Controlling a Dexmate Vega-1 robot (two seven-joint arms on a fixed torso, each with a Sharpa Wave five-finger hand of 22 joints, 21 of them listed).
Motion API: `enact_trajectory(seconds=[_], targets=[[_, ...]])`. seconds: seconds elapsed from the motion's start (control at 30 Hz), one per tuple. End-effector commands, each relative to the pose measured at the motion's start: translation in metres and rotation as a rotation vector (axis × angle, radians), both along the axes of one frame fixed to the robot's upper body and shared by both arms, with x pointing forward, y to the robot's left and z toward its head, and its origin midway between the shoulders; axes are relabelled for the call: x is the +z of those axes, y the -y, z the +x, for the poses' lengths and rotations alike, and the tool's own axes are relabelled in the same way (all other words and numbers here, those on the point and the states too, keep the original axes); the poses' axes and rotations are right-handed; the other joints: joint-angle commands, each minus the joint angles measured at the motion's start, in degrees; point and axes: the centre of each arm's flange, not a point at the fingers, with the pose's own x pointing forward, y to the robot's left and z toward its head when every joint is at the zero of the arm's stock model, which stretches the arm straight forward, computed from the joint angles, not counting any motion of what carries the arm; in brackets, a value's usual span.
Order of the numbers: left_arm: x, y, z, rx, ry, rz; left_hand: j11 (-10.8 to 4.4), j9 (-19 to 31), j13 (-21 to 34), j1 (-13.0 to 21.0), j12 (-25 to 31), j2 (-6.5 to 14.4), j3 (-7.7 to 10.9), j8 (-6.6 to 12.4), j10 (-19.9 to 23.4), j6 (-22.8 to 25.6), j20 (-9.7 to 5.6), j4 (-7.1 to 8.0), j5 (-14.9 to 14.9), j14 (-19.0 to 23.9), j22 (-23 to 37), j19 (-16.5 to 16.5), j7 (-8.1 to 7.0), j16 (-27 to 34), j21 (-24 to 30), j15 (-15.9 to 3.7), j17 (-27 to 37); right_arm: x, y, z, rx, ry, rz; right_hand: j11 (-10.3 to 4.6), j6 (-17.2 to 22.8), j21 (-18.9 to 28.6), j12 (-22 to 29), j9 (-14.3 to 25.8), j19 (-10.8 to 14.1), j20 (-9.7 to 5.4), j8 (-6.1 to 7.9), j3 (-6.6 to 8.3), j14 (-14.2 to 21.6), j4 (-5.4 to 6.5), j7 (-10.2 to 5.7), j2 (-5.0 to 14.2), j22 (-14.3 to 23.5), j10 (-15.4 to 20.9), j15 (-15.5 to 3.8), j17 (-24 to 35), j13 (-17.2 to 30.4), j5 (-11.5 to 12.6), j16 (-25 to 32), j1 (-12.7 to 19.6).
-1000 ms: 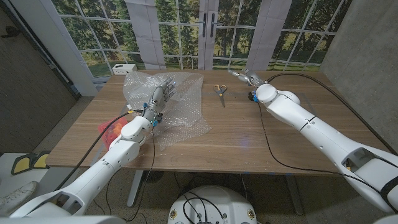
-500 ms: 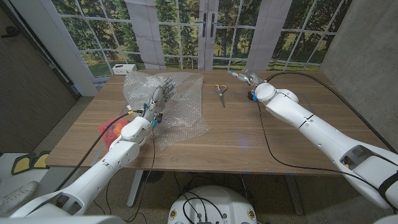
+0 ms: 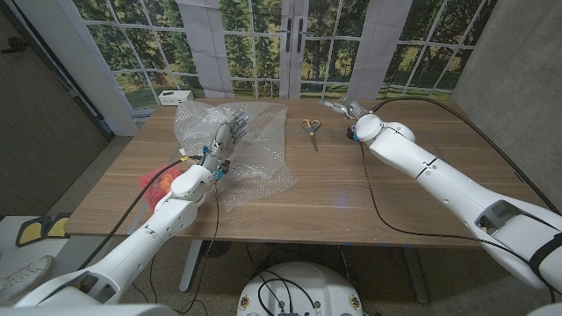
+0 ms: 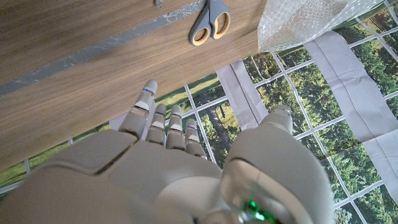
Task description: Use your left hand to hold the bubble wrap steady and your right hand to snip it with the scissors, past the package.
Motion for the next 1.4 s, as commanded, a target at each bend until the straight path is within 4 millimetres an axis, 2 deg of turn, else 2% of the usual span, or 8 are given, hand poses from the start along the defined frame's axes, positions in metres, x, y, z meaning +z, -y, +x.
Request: enact_trajectory(seconds=[0.03, 0.3, 0.37, 0.5, 0.6, 0.73, 1.07, 1.4], targets=[[-0.003, 0.0, 0.0, -0.018, -0.004, -0.018, -0.2, 0.0, 0.2, 0.4, -0.1, 0.1, -0.07, -0.13, 0.3, 0.1, 0.26, -0.11, 0.3, 0.2, 0.3, 0.2, 0.09, 0.0, 0.1, -0.9, 0.1, 0.005, -0.014, -0.004, -0.035, 0.016, -0.047, 0.05, 1.5, 0.4, 0.9, 0.3, 1.5, 0.09, 0.3, 0.1, 1.0, -0.41, 4.52, -0.05, 0.2, 2.4, -0.44, 0.1, 0.3, -0.3, 0.2, 0.7], [-0.004, 0.002, 0.002, -0.021, -0.007, -0.017, -0.26, 0.0, 0.2, 0.4, -0.1, 0.1, -0.07, -0.12, 0.5, 0.2, 0.26, -0.1, 0.3, 0.1, 0.3, 0.2, 0.06, 0.0, 0.1, -0.81, 0.1, 0.008, -0.02, -0.004, -0.064, 0.031, -0.08, -0.86, 2.9, -0.2, 2.0, 0.3, 1.8, 0.29, 0.26, 0.27, 1.9, -0.52, 4.67, -0.02, 0.1, 5.5, -2.18, 0.2, 0.9, -0.4, 0.1, 1.0], [-0.004, 0.002, 0.002, -0.021, -0.007, -0.016, -0.41, 0.0, 0.2, 0.4, 0.0, 0.1, -0.08, -0.16, 0.5, 0.1, 0.28, -0.1, 0.3, 0.1, 0.3, 0.2, 0.01, 0.0, 0.1, -0.8, 0.1, 0.008, -0.021, -0.004, -0.07, 0.03, -0.087, -1.59, 3.3, -0.3, 2.8, 0.3, 2.4, 0.15, 0.15, 0.32, 2.9, -0.6, 4.72, -0.08, 0.1, 7.7, -2.08, 0.2, 1.2, -0.4, 0.3, 1.1], [-0.004, 0.002, 0.002, -0.021, -0.008, -0.018, -0.29, 0.0, 0.2, 0.4, -0.1, 0.1, -0.09, -0.16, 0.4, 0.1, 0.28, -0.1, 0.3, 0.1, 0.3, 0.2, 0.05, 0.0, 0.1, -0.82, 0.1, 0.009, -0.024, -0.004, -0.086, 0.034, -0.098, -1.58, 3.5, -0.5, 3.4, 0.3, 2.4, 0.28, 0.07, 0.35, 3.1, -0.63, 4.72, -0.11, 0.1, 9.2, -2.03, 0.2, 1.4, -0.5, 0.2, 1.2], [-0.004, 0.002, 0.002, -0.024, -0.008, -0.017, -0.3, 0.0, 0.2, 0.4, -0.1, 0.1, -0.09, -0.15, 0.5, 0.1, 0.35, -0.1, 0.3, 0.1, 0.3, 0.2, 0.06, 0.0, 0.0, -0.83, 0.1, 0.01, -0.027, -0.003, -0.093, 0.041, -0.108, -1.56, 4.0, 0.0, 3.6, 0.3, 4.6, -1.45, -0.01, 0.42, 3.5, -0.66, 4.69, -0.15, 0.2, 10.1, -2.02, 0.2, 1.7, -0.6, 0.1, 1.3], [-0.005, 0.003, 0.003, -0.024, -0.011, -0.018, -0.49, 0.0, 0.2, 0.4, 0.1, 0.1, -0.1, -0.16, 0.8, 0.1, 0.36, -0.1, 0.3, 0.1, 0.3, 0.2, 0.03, 0.0, 0.1, -0.87, 0.1, 0.013, -0.03, -0.002, -0.097, 0.042, -0.115, -2.06, 5.2, -0.1, 4.3, 0.4, 5.1, -2.14, 0.32, 0.45, 4.5, -0.66, 4.56, -0.21, 0.2, 12.1, -2.67, 0.2, 2.1, -0.6, 0.3, 1.3], [-0.005, 0.001, 0.002, -0.018, -0.012, -0.018, -0.45, 0.0, 0.2, 0.4, 0.1, 0.1, -0.11, -0.14, 0.9, 0.2, 0.25, -0.11, 0.3, 0.3, 0.3, 0.2, 0.09, 0.1, 0.1, -1.06, 0.1, 0.016, -0.037, 0.0, -0.081, 0.02, -0.132, -2.78, 6.3, -0.3, 4.8, 0.6, 5.4, -3.04, 0.49, 1.24, 5.6, -0.91, 4.6, 0.75, 0.3, 13.6, -3.73, 0.3, 2.7, -0.7, 0.4, 2.3], [-0.006, 0.001, 0.002, -0.022, -0.012, -0.02, -0.43, 0.0, 0.2, 0.4, 0.0, 0.1, -0.13, -0.16, 0.9, 0.2, 0.3, -0.1, 0.3, 0.4, 0.3, 0.2, 0.09, 0.1, 0.1, -1.08, 0.1, 0.021, -0.047, -0.002, -0.108, 0.008, -0.154, -3.15, 6.0, -0.4, 5.2, 0.6, 5.7, -3.16, 0.18, 2.02, 6.8, -1.42, 4.7, 1.33, 0.4, 14.6, -4.61, 0.3, 3.5, -1.1, 0.7, 3.5]])
